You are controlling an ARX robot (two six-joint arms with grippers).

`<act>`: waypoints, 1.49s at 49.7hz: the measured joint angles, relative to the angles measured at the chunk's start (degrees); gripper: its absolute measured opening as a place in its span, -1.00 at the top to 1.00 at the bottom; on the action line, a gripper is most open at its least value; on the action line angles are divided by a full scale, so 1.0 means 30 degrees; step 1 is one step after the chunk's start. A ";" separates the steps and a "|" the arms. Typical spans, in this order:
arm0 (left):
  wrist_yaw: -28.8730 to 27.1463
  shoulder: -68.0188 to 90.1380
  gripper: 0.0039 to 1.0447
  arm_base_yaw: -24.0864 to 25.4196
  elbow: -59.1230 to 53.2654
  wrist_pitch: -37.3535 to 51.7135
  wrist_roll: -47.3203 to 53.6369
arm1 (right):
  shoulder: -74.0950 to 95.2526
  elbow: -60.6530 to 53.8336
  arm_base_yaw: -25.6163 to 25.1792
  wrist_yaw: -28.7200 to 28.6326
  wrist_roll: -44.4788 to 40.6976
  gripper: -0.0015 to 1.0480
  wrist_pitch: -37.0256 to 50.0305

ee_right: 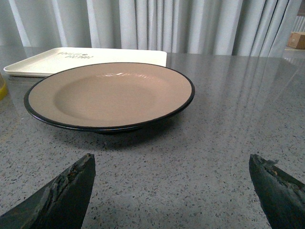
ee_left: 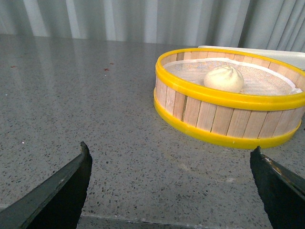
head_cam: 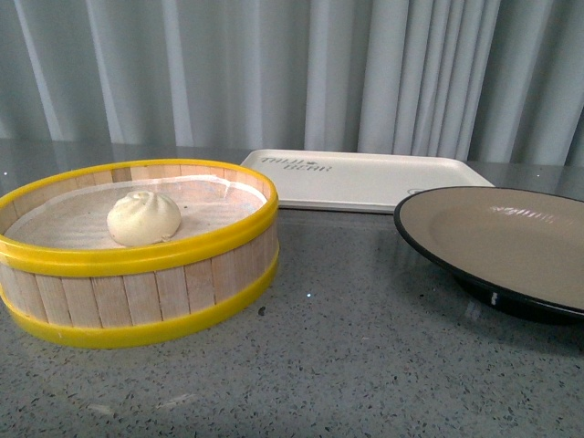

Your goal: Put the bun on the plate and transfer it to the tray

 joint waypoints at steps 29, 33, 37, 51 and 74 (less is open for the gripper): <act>0.1785 1.2888 -0.88 0.0408 0.6375 1.0965 -0.4969 | -0.0007 -0.0007 -0.0007 0.0000 0.0000 -0.84 0.0000; 0.2973 1.5081 -0.88 -0.0058 0.7614 1.1504 -0.3840 | -0.0007 -0.0007 0.0000 -0.0007 0.0000 -0.84 0.0000; 0.4022 1.7056 -0.88 -0.0597 0.8750 1.1409 -0.2463 | -0.0007 -0.0007 -0.0007 0.0000 0.0000 -0.84 0.0000; 0.5836 2.1726 -0.88 -0.3067 1.3478 0.6994 0.1384 | -0.0007 -0.0007 -0.0007 0.0000 0.0000 -0.84 0.0000; 0.2579 2.5682 -0.88 -0.4889 1.7172 0.2732 0.3147 | -0.0007 -0.0007 -0.0007 0.0000 0.0000 -0.84 0.0000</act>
